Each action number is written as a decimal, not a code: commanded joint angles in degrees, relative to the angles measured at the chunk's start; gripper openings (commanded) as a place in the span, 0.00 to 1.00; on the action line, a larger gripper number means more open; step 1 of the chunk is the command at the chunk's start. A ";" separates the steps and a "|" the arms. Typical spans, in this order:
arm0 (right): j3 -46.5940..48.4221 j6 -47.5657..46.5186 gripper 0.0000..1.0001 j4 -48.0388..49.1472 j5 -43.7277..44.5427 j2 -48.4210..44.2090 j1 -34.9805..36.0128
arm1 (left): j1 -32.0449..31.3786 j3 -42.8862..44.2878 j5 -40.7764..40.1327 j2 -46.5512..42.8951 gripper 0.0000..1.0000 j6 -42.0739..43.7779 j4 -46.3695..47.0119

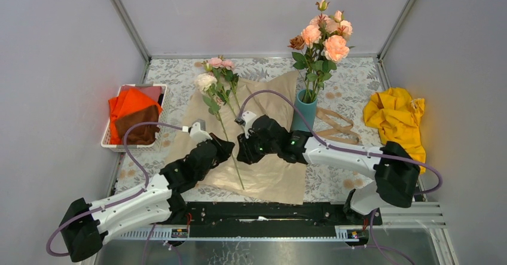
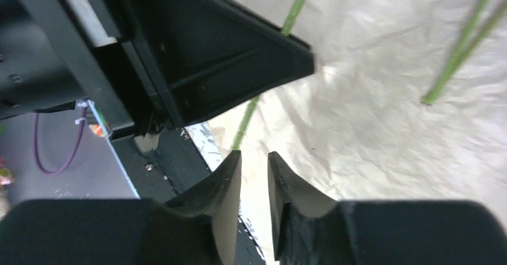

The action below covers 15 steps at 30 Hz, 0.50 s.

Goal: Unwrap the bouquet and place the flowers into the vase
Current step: Pick up the fake flower from the wrapping paper.

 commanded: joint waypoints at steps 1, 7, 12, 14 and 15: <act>2.64 -3.34 0.34 -3.53 7.98 -7.23 -0.13 | -0.13 -0.48 1.05 -0.46 0.00 5.87 -1.51; 4.04 -4.20 0.50 -7.76 19.77 -11.27 -0.22 | -0.12 -1.16 4.01 -1.96 0.00 9.36 0.26; 9.42 -4.85 0.62 -9.63 24.09 -11.06 -1.24 | -0.22 -3.39 9.82 -4.24 0.00 11.99 5.69; 12.30 -5.40 0.65 -10.25 23.67 -9.44 -1.69 | -0.21 -3.96 12.85 -5.14 0.00 13.38 8.05; 13.38 -5.78 0.70 -10.16 23.31 -8.78 -1.90 | -0.26 -4.06 13.98 -5.55 0.00 14.04 8.74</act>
